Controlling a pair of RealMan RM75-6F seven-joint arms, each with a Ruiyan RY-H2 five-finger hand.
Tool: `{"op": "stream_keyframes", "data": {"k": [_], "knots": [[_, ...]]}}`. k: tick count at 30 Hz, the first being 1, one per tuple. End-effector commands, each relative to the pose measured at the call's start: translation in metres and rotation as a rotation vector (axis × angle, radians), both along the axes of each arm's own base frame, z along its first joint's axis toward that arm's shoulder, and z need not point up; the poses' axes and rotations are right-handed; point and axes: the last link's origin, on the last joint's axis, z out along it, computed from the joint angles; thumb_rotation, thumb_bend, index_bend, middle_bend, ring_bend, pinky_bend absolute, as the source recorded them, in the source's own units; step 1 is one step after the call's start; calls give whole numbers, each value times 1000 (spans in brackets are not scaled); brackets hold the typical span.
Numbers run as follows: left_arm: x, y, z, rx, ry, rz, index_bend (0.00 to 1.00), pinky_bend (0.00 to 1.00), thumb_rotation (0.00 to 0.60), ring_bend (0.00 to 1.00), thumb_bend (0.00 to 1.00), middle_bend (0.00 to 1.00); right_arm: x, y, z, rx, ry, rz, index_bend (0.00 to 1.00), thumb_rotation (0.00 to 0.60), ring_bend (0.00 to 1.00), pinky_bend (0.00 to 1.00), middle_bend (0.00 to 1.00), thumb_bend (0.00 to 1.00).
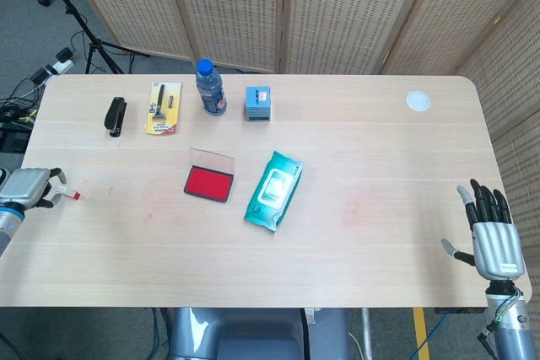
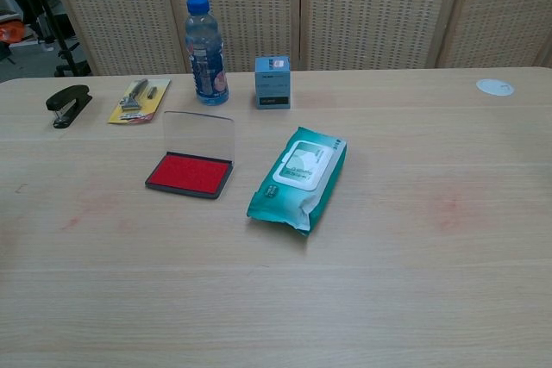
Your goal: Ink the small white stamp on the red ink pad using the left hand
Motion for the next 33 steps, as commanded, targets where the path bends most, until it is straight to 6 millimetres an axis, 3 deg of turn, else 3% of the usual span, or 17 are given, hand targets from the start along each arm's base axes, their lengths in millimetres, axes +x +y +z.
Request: {"op": "stream_keyframes", "data": {"k": [1,16,23,27,33], "knots": [[0,0,-1,-5,3,2,448,1000,600,1000,372,1000,0,0,0,0,0,0,0,600,0,0,0,40],[3,3,-6,12,13,-11,568,1000,600,1000,421,1000,-1,-1,-1,7,-12,1,0,600,0,0,0,41],[10,4,-2,30,-30,-46,578,1000,600,1000,465,1000,-1,0,2,3,-21,2,0,600,0,0,0,40],[26,5,5,45,-97,-148,585,1000,600,1000,464,1000,-1,1,3,1,-28,7,0,600,0,0,0,40],[77,5,7,58,-236,-400,592,1000,600,1000,451,1000,0,1,6,3,-43,10,0,600,0,0,0,42]]}}
